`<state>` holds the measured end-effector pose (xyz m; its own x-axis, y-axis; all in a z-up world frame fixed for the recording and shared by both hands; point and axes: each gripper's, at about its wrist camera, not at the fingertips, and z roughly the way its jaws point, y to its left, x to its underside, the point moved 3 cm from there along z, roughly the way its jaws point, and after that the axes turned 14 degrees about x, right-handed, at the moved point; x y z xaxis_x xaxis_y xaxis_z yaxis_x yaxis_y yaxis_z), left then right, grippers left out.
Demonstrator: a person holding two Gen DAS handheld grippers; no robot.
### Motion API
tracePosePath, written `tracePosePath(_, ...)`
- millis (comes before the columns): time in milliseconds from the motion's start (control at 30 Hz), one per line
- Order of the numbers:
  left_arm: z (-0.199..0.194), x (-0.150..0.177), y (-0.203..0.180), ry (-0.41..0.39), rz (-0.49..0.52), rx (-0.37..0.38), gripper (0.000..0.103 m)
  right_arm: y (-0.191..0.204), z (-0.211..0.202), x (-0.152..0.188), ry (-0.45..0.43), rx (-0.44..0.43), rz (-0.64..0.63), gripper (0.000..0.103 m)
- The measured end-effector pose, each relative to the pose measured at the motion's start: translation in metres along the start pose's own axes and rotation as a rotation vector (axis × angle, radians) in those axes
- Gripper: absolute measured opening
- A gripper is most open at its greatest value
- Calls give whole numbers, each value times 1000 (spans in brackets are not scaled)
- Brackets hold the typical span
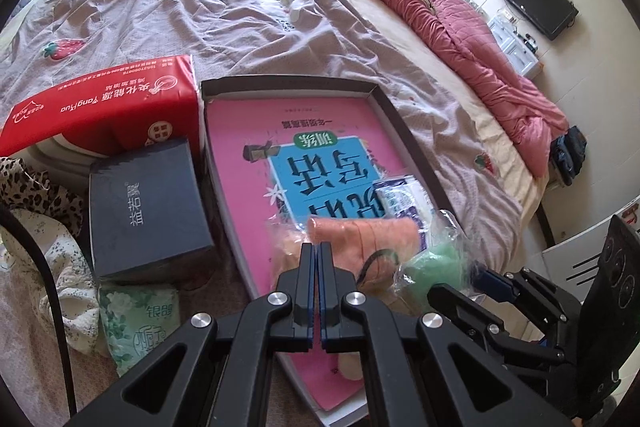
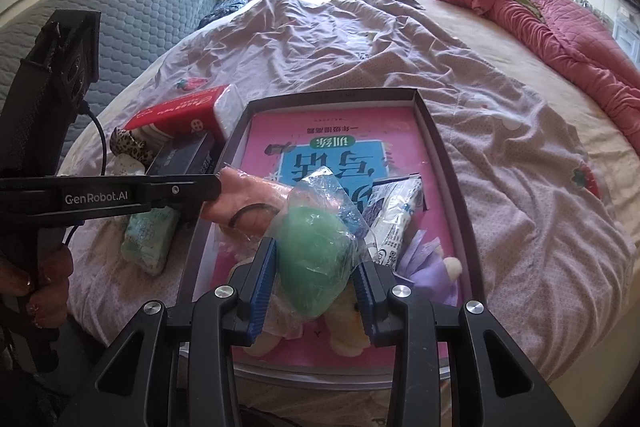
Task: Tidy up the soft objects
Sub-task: 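Lower both items onto the pink tray and open both tools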
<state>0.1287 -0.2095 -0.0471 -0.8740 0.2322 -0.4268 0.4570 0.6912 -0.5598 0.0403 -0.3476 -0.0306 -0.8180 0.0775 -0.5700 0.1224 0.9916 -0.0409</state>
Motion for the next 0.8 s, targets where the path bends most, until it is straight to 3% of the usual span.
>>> tracePosePath(233, 6, 7, -3, 26, 66, -53, 1, 2, 10, 7, 26, 6, -7, 39)
tracePosePath(800, 11, 23, -13, 63, 96, -14, 1, -7, 21, 2, 7, 38, 38, 42)
